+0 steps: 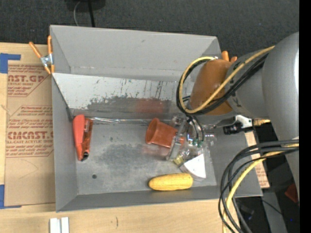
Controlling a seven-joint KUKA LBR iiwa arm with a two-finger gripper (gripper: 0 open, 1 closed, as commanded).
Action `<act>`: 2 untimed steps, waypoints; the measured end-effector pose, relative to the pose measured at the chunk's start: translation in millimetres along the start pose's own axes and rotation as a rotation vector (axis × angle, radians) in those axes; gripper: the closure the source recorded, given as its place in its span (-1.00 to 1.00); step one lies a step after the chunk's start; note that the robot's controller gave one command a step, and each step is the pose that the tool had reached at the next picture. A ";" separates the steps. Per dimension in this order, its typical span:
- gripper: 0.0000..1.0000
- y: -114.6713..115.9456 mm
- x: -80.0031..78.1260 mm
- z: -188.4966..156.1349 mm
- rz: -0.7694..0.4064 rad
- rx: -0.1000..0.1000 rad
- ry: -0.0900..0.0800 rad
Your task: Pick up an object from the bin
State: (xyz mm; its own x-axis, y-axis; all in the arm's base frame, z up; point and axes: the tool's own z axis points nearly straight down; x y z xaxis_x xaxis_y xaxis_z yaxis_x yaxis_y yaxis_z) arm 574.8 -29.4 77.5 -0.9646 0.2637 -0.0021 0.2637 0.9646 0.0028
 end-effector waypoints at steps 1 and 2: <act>1.00 1.7 -3.9 14.2 0.062 -0.003 -0.011; 1.00 1.8 -2.4 12.5 0.070 -0.001 -0.006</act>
Offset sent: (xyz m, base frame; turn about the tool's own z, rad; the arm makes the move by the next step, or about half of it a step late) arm 0.0000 0.0000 0.0000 0.0000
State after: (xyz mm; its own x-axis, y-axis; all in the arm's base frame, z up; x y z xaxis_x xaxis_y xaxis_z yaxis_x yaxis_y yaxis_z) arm 577.6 -28.3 65.0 -0.9438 0.3304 -0.0083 0.3303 0.9439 0.0046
